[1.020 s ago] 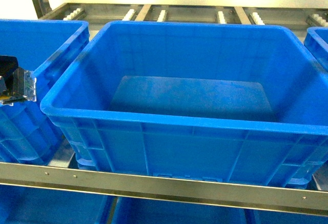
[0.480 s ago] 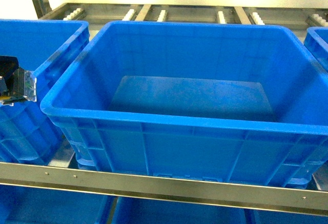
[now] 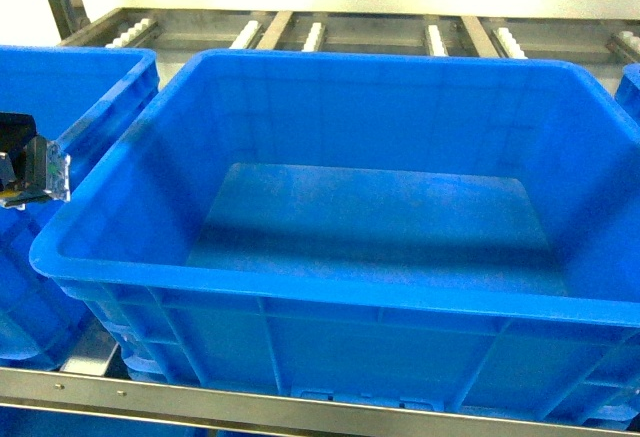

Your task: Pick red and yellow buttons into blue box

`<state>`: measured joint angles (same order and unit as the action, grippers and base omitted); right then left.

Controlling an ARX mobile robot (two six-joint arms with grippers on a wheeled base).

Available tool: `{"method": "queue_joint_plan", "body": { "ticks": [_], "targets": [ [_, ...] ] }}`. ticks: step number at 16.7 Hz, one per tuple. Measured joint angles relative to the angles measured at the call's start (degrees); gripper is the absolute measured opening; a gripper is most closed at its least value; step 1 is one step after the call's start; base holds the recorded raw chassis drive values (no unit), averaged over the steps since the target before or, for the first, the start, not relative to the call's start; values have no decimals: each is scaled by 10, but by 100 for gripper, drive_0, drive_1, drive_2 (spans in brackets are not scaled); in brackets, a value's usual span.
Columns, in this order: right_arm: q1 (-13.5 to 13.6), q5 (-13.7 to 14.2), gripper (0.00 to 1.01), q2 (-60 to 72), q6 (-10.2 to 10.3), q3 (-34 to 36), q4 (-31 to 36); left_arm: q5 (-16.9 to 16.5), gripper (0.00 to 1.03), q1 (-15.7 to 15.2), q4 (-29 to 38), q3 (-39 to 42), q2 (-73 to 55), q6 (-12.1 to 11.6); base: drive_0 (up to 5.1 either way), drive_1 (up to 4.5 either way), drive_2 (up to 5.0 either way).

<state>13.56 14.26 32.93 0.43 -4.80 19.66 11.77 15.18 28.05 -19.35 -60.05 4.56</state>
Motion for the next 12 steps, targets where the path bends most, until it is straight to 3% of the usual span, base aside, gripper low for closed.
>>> {"method": "queue_joint_plan", "body": {
  "ticks": [6, 12],
  "targets": [
    [27, 9, 32, 36, 0, -28, -15, 0, 33, 0, 1, 0, 0, 0, 0, 0, 0],
    [73, 7, 32, 258, 10, -201, 10, 0, 33, 0, 1, 0, 0, 0, 0, 0, 0]
  ]
}}
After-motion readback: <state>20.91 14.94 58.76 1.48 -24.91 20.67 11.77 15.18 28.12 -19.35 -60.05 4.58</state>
